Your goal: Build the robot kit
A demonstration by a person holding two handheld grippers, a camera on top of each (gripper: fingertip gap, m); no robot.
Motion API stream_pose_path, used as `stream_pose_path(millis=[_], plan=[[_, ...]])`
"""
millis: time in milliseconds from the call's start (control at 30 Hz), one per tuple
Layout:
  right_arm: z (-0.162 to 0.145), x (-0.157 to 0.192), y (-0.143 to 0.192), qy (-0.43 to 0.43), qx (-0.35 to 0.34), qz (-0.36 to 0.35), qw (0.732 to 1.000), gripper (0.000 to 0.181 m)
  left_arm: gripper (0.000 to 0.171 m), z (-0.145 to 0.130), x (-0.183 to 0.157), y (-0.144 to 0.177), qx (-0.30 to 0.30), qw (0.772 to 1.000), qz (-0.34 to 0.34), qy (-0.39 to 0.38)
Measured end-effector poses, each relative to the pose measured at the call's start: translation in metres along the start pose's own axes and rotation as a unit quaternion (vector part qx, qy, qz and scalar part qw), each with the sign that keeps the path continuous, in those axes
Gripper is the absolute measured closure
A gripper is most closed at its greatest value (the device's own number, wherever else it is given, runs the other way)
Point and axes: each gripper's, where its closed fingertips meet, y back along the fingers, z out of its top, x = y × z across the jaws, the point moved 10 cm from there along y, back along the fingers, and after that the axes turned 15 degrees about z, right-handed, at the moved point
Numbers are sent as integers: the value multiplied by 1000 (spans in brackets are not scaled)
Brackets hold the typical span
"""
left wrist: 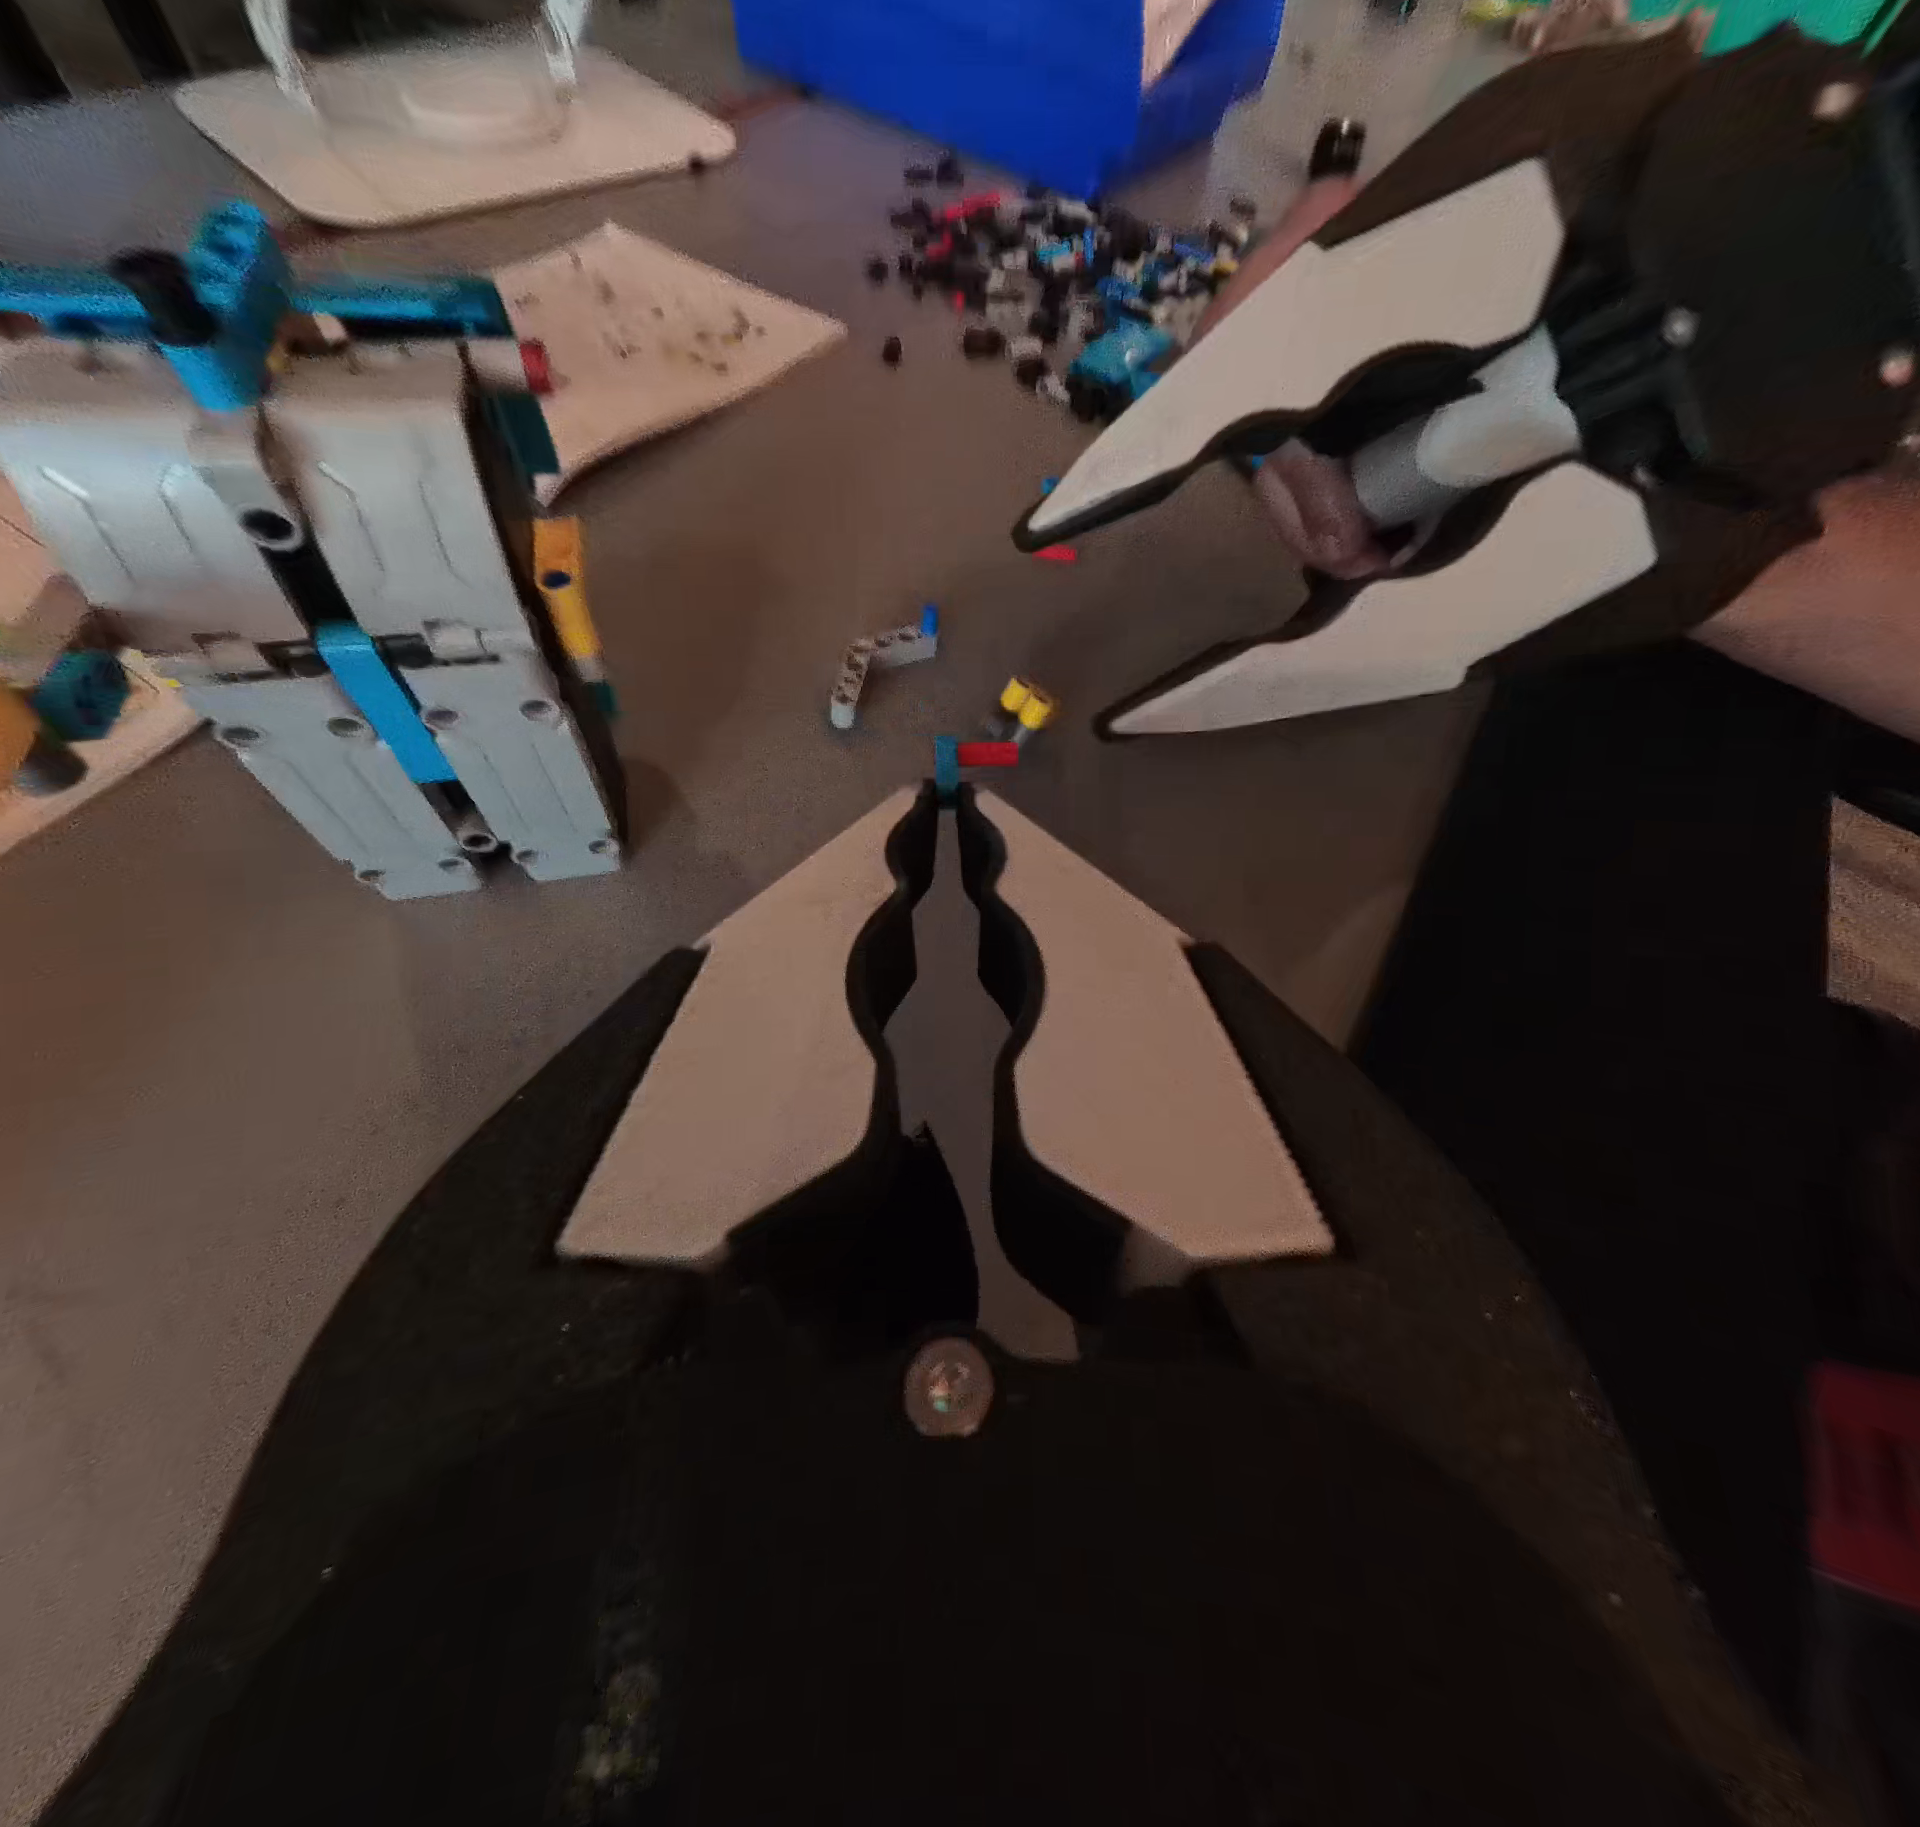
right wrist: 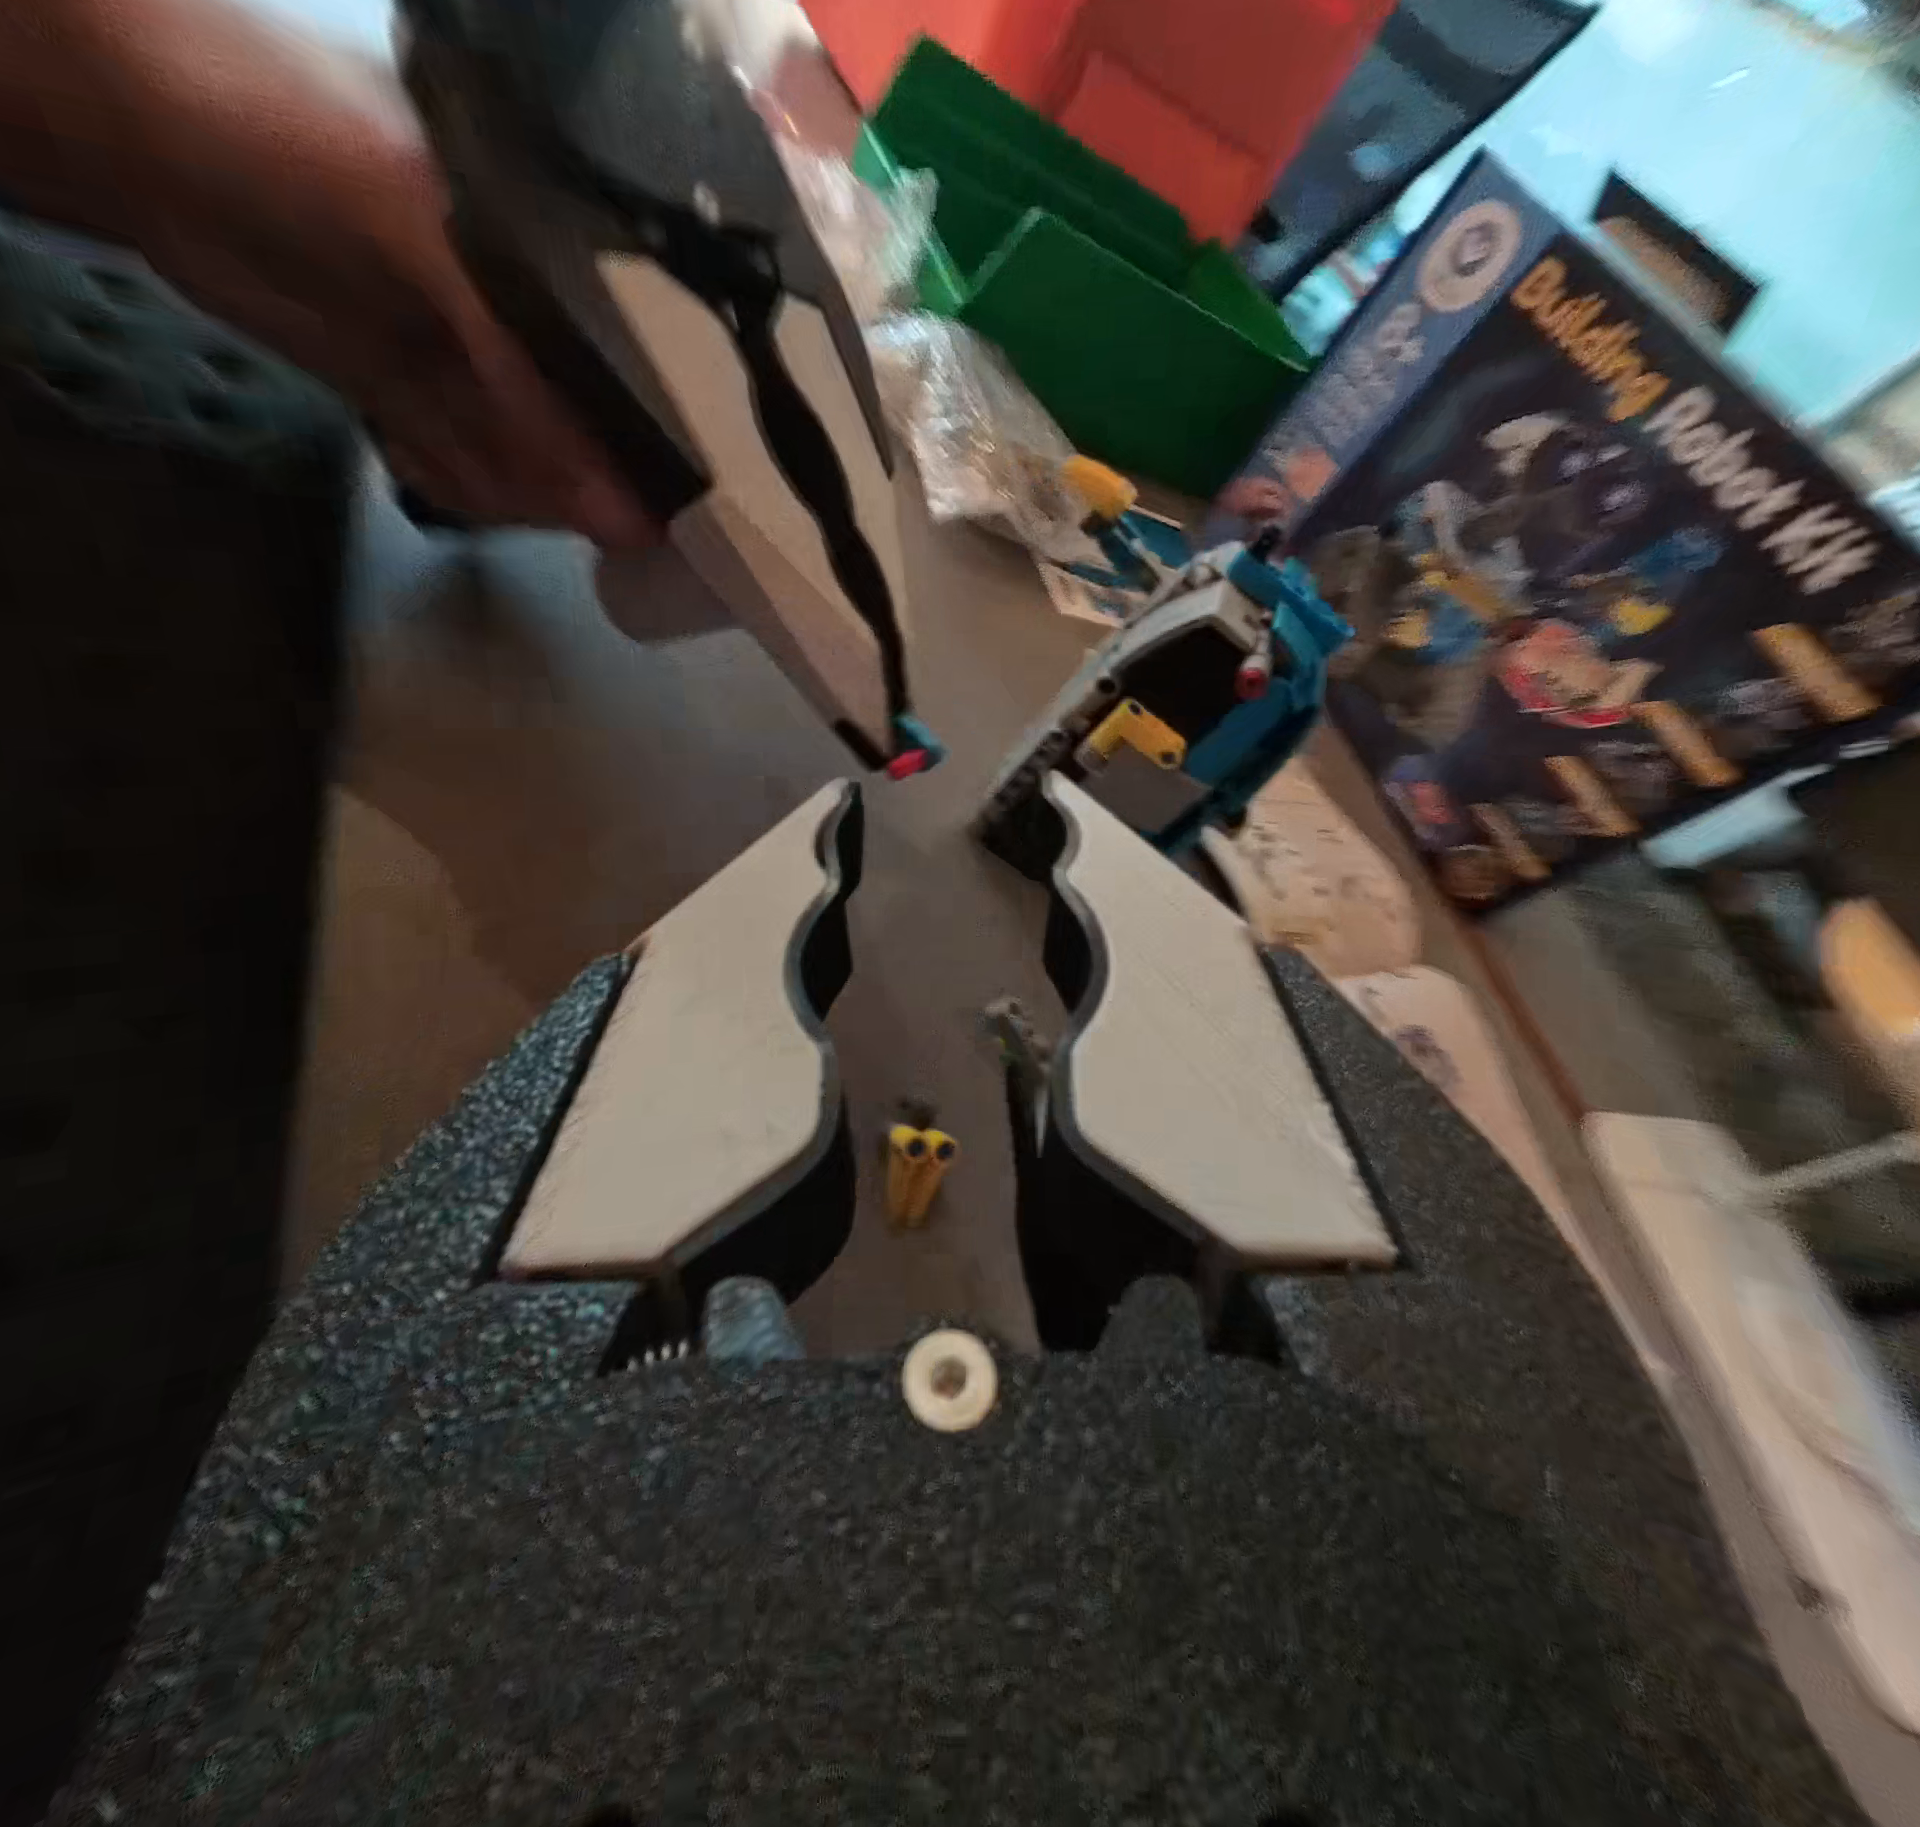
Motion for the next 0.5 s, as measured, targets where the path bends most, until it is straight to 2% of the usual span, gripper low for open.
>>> stream_pose_path(millis=[33, 100, 300, 500], plan=[[1, 5, -4, 36, 26, -25, 999, 151, 168, 0, 0, 0, 15, 1000, 1, 1], [5, 11, -11, 75, 52, -29, 995, 154, 169, 4, -2, 2, 31, 999, -8, 12], [5, 17, -17, 101, 72, -6, 992, 158, 169, 2, -1, 7, 88, 993, -57, 53], [6, 32, -27, 160, 109, 6, 981, 164, 169, -1, -3, 8, 112, 985, -104, 82]])
